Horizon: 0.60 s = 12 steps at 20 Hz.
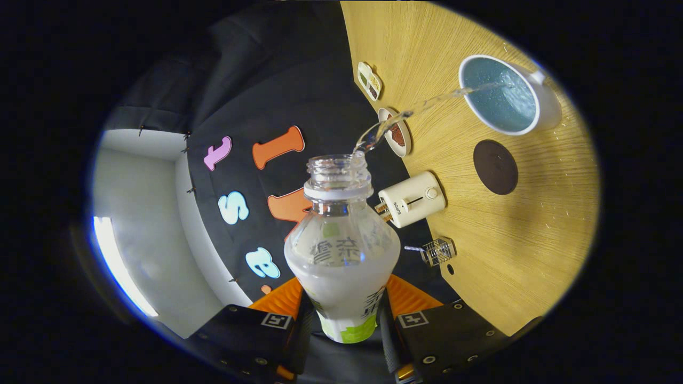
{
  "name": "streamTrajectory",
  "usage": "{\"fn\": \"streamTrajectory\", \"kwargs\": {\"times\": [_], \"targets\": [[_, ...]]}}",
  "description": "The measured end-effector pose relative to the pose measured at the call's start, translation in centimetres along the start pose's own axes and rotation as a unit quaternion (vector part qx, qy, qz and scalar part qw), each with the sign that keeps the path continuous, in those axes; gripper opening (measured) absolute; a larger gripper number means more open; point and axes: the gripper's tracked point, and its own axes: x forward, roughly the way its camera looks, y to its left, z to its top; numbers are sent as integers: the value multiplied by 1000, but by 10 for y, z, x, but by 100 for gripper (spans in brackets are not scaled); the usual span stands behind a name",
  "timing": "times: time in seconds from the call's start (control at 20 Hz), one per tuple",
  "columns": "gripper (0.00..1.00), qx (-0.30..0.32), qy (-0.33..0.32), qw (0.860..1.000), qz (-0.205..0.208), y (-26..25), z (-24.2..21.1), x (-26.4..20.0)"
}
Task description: Take the bottle from table, then pour the juice into the cup, finally place the bottle on the coaster
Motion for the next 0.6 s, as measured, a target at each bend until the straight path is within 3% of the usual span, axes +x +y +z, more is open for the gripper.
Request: {"fn": "streamTrajectory", "kwargs": {"times": [0.6], "targets": [[57,23,-5,1000,3,10,5,1]]}}
